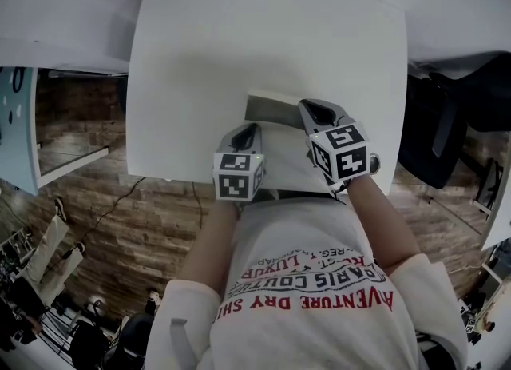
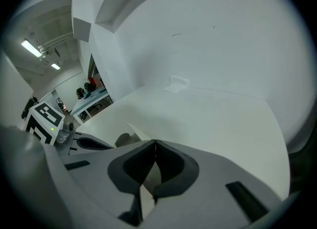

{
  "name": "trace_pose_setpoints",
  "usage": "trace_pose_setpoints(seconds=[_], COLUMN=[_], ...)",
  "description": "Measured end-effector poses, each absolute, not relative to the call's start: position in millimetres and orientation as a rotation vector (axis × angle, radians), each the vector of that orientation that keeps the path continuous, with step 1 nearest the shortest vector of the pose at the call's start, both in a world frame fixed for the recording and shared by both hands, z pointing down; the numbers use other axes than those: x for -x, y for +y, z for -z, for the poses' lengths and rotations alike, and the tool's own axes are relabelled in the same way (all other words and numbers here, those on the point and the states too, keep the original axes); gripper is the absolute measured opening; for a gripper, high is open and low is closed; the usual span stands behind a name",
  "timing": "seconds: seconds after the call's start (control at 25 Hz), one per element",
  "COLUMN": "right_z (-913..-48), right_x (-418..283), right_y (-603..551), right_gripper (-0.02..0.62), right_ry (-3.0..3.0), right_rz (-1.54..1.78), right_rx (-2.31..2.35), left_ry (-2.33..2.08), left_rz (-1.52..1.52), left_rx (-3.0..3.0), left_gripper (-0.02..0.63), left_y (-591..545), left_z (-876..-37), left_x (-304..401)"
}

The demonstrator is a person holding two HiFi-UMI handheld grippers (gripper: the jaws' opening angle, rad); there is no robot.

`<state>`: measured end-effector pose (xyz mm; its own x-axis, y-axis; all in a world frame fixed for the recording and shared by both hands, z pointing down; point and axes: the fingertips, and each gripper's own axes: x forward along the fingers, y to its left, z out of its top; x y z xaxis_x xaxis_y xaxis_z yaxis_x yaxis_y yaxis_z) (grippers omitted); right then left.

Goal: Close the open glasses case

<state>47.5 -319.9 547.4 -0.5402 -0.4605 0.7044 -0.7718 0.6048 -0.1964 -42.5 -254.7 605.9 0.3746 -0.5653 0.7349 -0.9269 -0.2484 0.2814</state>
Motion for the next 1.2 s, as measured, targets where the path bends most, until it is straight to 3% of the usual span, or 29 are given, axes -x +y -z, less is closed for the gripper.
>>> trace_pose_setpoints(seconds=[1.2], right_z=[-591], right_x=[-46], right_y=[-275], right_gripper=[0.012], right_ry=[-2.109], right_rz=[-0.751], right_rx=[-0.92], left_ry=[-1.281], left_rz=[-0.677], left_rx=[-1.97], left_gripper=[-0.003], left_y=[-260], left_z=[-607], left_x=[37])
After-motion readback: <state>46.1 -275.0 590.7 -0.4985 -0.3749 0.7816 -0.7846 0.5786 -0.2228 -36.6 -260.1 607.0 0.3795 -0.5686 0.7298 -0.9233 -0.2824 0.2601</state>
